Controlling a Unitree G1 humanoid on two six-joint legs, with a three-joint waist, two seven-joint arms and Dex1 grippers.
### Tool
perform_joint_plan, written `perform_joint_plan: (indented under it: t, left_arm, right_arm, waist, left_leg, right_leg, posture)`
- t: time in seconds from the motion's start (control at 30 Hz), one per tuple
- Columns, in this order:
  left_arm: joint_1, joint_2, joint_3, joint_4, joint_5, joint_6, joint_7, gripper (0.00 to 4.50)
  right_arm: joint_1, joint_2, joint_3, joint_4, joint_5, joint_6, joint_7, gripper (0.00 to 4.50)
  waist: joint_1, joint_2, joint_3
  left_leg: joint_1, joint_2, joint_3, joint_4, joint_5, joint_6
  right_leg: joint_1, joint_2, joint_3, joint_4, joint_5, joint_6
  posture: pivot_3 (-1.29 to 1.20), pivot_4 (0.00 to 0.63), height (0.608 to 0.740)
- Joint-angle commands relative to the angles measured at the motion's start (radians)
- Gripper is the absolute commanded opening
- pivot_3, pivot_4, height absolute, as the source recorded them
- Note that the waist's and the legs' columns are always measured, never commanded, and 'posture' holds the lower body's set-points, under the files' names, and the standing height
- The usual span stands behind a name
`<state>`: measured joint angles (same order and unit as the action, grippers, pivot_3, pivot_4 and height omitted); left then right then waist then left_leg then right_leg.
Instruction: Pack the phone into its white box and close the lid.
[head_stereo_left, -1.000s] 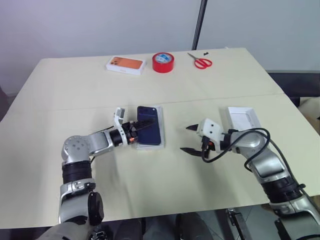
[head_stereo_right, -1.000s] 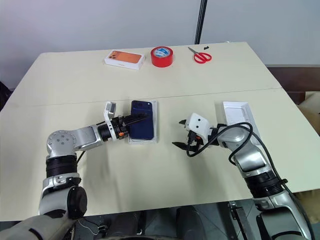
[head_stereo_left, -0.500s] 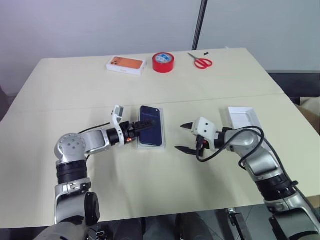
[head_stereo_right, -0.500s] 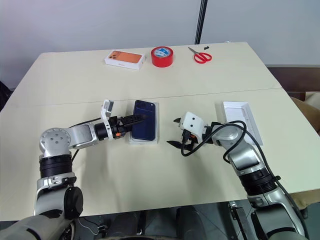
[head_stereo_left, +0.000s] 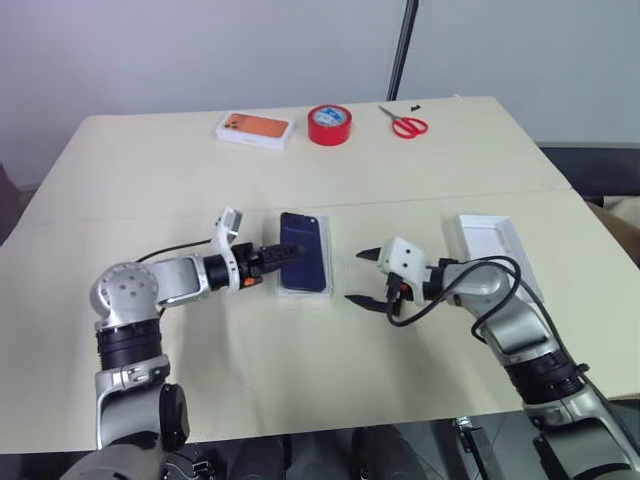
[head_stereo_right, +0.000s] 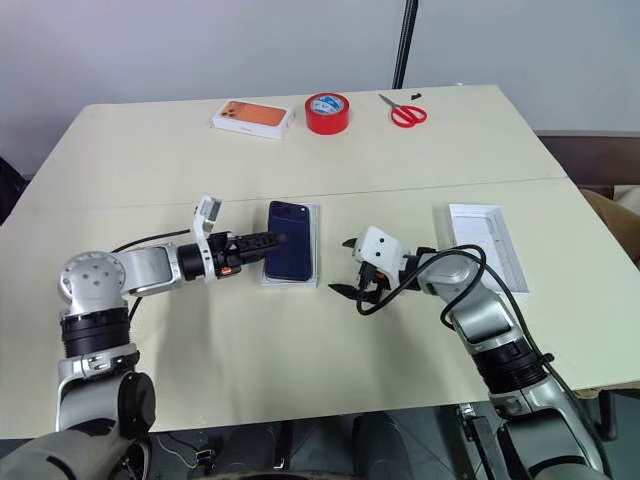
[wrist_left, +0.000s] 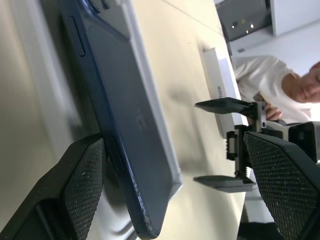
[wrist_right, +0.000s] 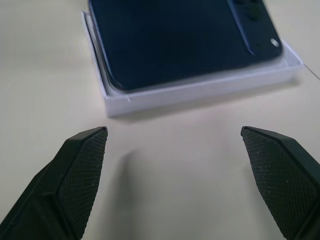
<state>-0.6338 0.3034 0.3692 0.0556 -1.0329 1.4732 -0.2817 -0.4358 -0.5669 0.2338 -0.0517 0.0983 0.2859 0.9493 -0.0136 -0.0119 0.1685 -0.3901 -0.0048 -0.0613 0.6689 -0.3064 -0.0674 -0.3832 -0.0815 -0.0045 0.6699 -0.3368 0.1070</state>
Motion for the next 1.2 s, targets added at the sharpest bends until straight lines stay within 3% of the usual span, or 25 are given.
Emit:
perform_joint_plan:
  t: [0.03, 0.27, 0.6, 0.77, 1.0, 1.2]
  left_arm:
    - [-0.008, 0.019, -0.010, -0.058, -0.010, 0.000, -0.019, 4.46]
    - [0.019, 0.083, 0.006, -0.065, -0.009, 0.016, -0.037, 4.46]
    - [0.004, 0.090, 0.036, -0.085, -0.046, 0.079, -0.038, 4.46]
    - [-0.013, 0.057, -0.024, -0.091, -0.006, 0.046, -0.041, 4.46]
    - [0.011, 0.171, -0.111, -0.085, 0.066, 0.013, -0.108, 4.46]
    - [-0.040, 0.190, -0.164, -0.053, 0.099, 0.014, -0.144, 4.46]
  right_arm:
    - [-0.010, 0.001, -0.006, -0.013, -0.002, -0.017, -0.004, 4.50]
    - [-0.005, -0.010, -0.017, -0.009, -0.004, -0.023, -0.006, 4.50]
    - [-0.019, 0.000, -0.012, 0.003, -0.004, -0.027, -0.008, 4.50]
    - [-0.024, 0.009, 0.001, 0.013, -0.011, -0.035, -0.006, 4.50]
    - [-0.028, 0.006, -0.007, 0.024, -0.013, -0.041, -0.008, 4.50]
    - [-0.029, 0.009, -0.004, 0.023, -0.013, -0.042, -0.012, 4.50]
  waist:
    - [-0.003, 0.000, 0.000]
    - [-0.007, 0.000, 0.000]
    - [-0.005, 0.000, 0.000]
    - [-0.002, 0.000, 0.000]
    - [-0.007, 0.000, 0.000]
    - [-0.002, 0.000, 0.000]
  left_leg:
    - [0.000, 0.000, 0.000, 0.000, 0.000, 0.000]
    - [0.000, 0.000, 0.000, -0.001, 0.000, 0.000]
    - [0.000, 0.000, 0.000, 0.000, 0.000, 0.000]
    - [0.000, 0.000, 0.000, 0.000, 0.000, 0.000]
    - [0.000, 0.000, 0.000, -0.001, 0.000, 0.000]
    - [0.000, 0.000, 0.000, 0.000, 0.000, 0.000]
  right_leg:
    - [0.000, 0.000, 0.000, 0.000, 0.000, 0.000]
    - [-0.001, 0.001, 0.000, 0.001, 0.000, 0.000]
    - [-0.001, 0.001, 0.000, 0.001, 0.000, 0.000]
    - [-0.001, 0.000, 0.000, 0.001, 0.000, 0.000]
    - [-0.002, 0.001, 0.000, 0.001, 0.000, 0.000]
    - [-0.001, 0.001, 0.000, 0.001, 0.000, 0.000]
  posture:
    - [0.00, 0.150, 0.740]
    - [0.00, 0.150, 0.740]
    - [0.00, 0.150, 0.740]
    - [0.00, 0.150, 0.740]
    - [0.00, 0.150, 0.740]
    - [0.00, 0.150, 0.740]
